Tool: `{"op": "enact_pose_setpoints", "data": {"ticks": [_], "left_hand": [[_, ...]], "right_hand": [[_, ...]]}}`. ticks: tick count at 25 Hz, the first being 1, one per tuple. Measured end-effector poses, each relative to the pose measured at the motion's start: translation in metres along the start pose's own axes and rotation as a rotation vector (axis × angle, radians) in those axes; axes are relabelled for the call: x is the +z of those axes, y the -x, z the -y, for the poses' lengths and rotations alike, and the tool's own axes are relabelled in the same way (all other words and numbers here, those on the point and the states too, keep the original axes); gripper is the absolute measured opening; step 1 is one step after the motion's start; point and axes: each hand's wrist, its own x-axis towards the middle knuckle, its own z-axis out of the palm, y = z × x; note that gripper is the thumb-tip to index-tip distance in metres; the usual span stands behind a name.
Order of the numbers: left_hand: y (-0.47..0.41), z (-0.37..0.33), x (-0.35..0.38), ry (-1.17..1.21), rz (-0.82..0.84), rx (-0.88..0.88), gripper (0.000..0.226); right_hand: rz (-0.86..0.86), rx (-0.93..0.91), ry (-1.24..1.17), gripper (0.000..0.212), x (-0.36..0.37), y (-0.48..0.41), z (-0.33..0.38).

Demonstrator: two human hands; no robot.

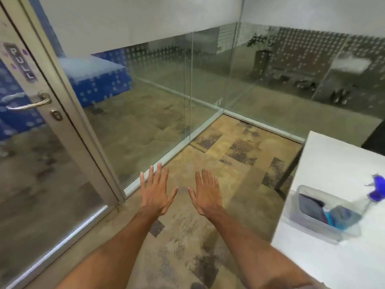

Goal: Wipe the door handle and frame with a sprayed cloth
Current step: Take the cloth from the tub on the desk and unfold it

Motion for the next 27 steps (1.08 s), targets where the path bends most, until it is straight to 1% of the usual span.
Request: {"op": "enact_pose_setpoints", "data": {"ticks": [3,6,9,12,19,24,27], "left_hand": [[-0.007,-0.054,0.005,0.029,0.038,0.127,0.092],[-0.013,-0.115,0.007,0.076,0.044,0.244,0.081],[-0.011,-0.169,0.012,0.080,0.076,0.350,0.078],[-0.012,-0.217,0.017,0.077,0.104,0.420,0.079],[-0.034,-0.324,0.029,0.081,0.108,0.495,0.078],[-0.051,-0.407,0.054,0.037,0.152,0.526,0.080],[-0.055,-0.449,0.076,0.024,0.203,0.540,0.078]], "right_hand": [[-0.028,0.145,-0.004,0.065,-0.016,0.025,-0.051],[-0.062,0.281,-0.001,0.066,-0.030,0.052,-0.102],[-0.093,0.384,-0.003,0.066,-0.041,0.074,-0.144],[-0.120,0.460,-0.025,0.067,-0.046,0.089,-0.182],[-0.100,0.568,-0.025,0.068,-0.053,0.094,-0.286],[0.020,0.584,0.011,0.065,-0.047,0.081,-0.367],[0.083,0.599,-0.025,0.065,-0.038,0.070,-0.403]]}}
